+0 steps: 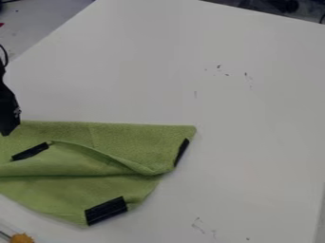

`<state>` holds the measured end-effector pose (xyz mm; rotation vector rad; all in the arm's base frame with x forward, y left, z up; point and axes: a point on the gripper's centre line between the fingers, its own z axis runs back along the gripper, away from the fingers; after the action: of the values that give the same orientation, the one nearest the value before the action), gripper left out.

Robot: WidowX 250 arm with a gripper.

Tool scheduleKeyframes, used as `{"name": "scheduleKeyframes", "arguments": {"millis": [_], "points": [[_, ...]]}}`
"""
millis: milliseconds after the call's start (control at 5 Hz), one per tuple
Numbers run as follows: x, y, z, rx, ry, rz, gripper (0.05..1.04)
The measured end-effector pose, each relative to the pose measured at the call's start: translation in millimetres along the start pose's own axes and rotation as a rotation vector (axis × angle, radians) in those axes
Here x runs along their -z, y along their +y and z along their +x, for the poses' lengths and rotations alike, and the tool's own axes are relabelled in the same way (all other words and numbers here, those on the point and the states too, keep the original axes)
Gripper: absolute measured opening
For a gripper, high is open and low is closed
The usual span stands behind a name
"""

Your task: Unfold to cloth from bottom right to left top

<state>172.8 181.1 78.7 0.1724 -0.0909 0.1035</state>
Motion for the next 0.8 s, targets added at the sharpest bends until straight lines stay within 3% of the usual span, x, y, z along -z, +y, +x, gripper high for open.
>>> {"name": "scheduleKeyframes", "arguments": {"millis": [200,400,800], "points": [[5,-3,-3,-0.011,0.018,-0.014,0.999],[12,-11,5,-0.064,-0.005,0.007,0.999],[31,-28,13,-0.129,-0.077,-0.001,0.999]]}}
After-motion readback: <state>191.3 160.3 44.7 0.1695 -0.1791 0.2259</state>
